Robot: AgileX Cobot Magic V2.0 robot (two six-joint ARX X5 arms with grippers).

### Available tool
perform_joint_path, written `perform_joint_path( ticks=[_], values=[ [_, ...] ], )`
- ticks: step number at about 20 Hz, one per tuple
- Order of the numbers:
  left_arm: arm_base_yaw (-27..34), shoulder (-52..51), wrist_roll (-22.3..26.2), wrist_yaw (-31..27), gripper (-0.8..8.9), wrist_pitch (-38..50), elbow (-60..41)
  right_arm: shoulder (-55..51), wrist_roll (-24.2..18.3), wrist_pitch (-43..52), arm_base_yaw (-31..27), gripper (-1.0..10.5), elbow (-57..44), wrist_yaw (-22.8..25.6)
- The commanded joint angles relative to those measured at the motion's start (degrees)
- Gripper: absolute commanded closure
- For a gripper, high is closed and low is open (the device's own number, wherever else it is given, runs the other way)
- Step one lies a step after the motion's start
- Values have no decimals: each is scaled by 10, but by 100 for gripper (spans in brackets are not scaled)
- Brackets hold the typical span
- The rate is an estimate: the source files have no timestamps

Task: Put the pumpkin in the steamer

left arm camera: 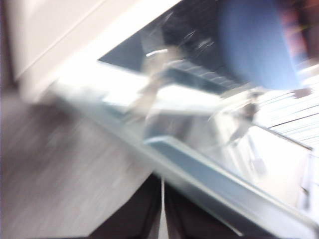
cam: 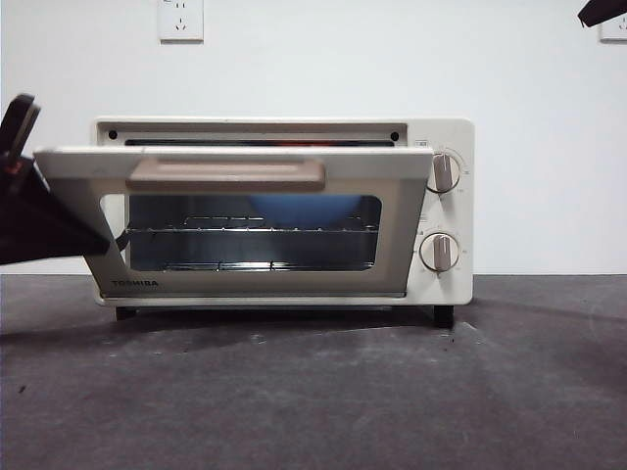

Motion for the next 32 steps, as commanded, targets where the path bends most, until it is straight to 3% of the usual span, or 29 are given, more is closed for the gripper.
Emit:
perform_joint_path(
  ticks=[1, 10, 18, 24, 32],
  values=[
    [2, 5, -44, 0, 799, 49, 8, 3, -2, 4, 5, 725, 2, -1],
    [2, 5, -76, -47, 799, 134, 9, 3, 10, 4, 5, 725, 2, 0],
    [-2, -45, -76, -33, 798, 97, 9, 3, 12, 4, 5, 725, 2, 0],
    [-34, -205, 15, -64, 798, -111, 16, 3, 12, 5, 5, 725, 2, 0],
    [-122, -385, 183, -209, 798, -466, 119, 3, -5, 6, 5, 725, 2, 4]
  ],
)
